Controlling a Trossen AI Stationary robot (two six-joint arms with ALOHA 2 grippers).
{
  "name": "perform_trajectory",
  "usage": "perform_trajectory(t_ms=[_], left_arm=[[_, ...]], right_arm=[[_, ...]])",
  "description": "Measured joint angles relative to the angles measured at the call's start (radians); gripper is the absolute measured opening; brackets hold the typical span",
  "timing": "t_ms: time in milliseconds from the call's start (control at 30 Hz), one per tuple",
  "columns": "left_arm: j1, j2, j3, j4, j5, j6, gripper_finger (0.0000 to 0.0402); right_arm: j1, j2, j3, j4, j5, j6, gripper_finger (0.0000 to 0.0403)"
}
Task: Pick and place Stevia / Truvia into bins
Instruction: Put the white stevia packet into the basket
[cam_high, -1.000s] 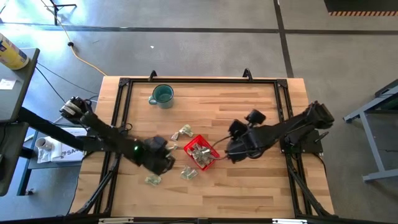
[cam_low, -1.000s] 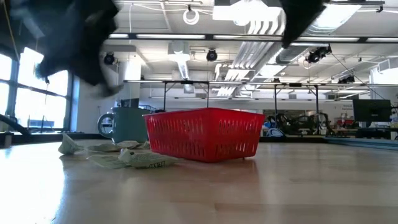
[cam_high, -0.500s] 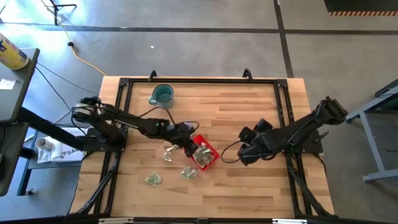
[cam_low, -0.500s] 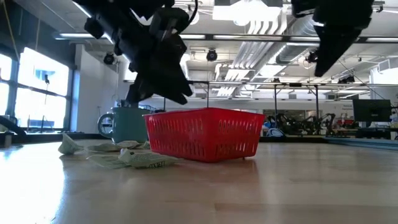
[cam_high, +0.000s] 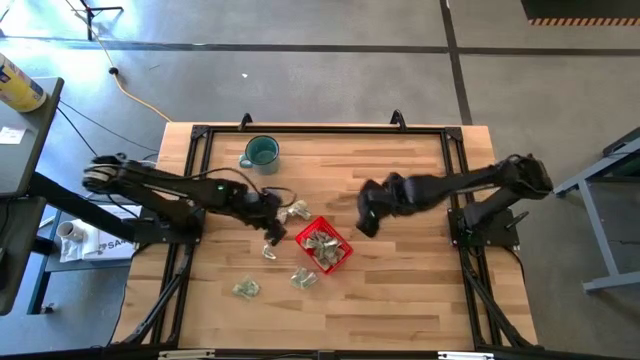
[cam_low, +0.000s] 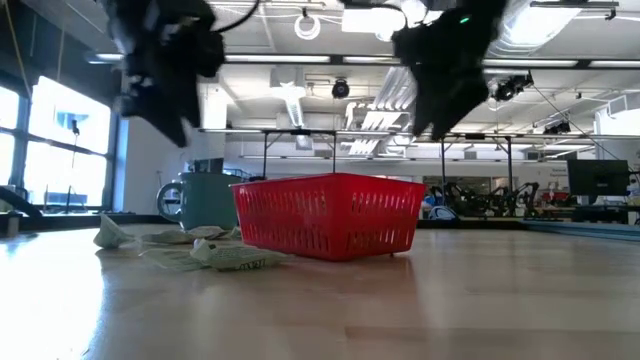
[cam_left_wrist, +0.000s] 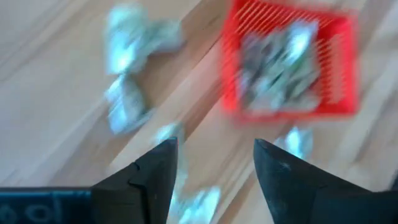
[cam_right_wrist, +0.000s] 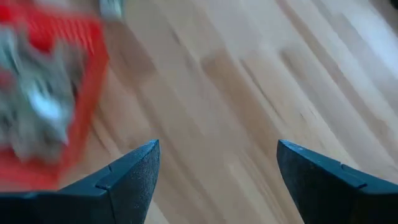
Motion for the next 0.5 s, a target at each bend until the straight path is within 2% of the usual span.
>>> perform_trajectory(t_ms=[100, 200, 267, 333, 500], left_arm=[[-0.063, -0.064, -0.001, -0.147, -0.086, -0.074, 0.0245], [-0.114, -0.094, -0.022, -0.141, -0.212, -0.066, 0.0237], [-0.101, -0.089, -0.045, -0.085, -0.233, 0.044, 0.0229], [-0.058, -0.057, -0.065, 0.005, -0.226, 0.177, 0.0222], [0.057, 0.069, -0.076, 0.158, -0.179, 0.636, 0.0215]], right_arm=[[-0.085, 0.038, 0.000, 0.182, -0.081, -0.045, 0.0312], [-0.126, 0.075, 0.016, 0.289, -0.165, -0.107, 0.0312], [-0.121, 0.084, 0.034, 0.264, -0.162, -0.146, 0.0312], [-0.104, 0.084, 0.054, 0.205, -0.113, -0.161, 0.0312], [-0.057, 0.078, 0.102, 0.019, -0.057, -0.122, 0.0312]])
